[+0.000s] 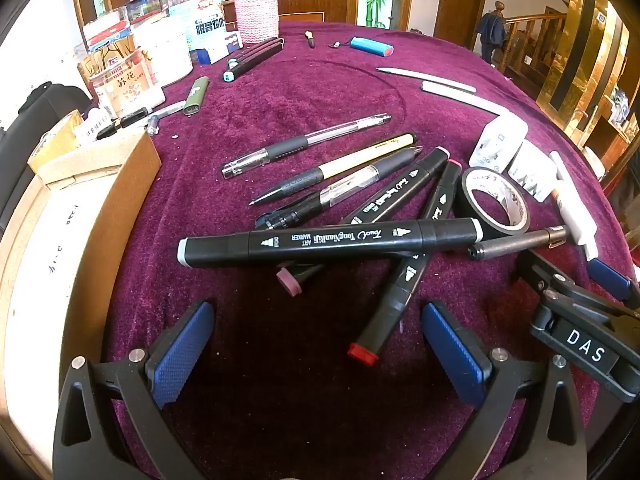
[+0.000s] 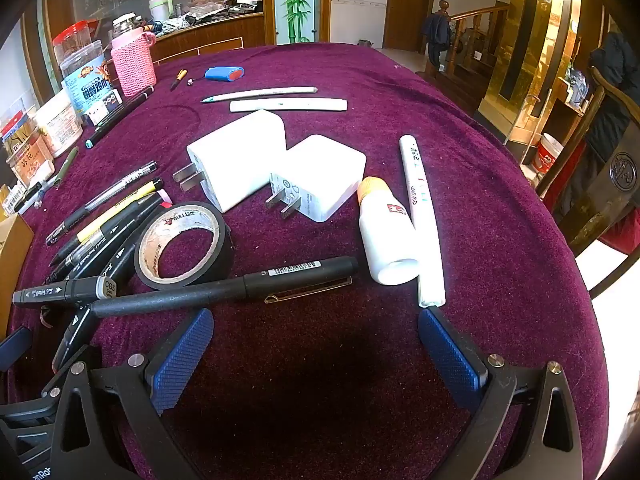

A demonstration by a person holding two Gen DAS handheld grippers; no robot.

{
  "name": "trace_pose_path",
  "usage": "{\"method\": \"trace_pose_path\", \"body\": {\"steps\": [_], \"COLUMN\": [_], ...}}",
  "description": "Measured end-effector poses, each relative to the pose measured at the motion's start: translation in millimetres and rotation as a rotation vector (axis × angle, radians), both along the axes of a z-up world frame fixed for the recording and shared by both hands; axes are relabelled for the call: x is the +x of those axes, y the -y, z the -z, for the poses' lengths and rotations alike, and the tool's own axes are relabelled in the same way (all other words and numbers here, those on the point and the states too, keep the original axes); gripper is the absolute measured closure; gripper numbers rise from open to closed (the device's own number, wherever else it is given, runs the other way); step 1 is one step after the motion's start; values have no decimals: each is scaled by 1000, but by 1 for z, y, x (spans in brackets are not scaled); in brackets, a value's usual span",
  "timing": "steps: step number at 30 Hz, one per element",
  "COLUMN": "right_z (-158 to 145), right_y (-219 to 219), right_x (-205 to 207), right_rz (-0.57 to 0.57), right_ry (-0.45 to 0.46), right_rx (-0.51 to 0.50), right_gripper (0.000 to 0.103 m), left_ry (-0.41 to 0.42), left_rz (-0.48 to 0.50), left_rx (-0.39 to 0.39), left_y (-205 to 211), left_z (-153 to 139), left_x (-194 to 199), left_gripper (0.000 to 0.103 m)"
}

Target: Organize rigid objects

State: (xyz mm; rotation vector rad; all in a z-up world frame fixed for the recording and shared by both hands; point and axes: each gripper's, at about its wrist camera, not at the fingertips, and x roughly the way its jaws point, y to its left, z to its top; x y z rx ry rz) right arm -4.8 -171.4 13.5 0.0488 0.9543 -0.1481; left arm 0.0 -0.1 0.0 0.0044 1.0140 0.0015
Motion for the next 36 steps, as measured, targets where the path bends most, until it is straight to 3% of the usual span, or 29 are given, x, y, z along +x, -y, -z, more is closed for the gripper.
{"method": "trace_pose_path", "body": {"steps": [36], "right_z": [-1], "right_y": [0], "right_x": [1], "right_rz": [0], "right_ry": [-1], "right_rx": [-1], "right_gripper": [1], "left_ry": [0], "left_rz": [-8], "left_rx": [-1], "left_y": [2], "left_z": [0], "left_x": [0], "left_gripper": [0]}}
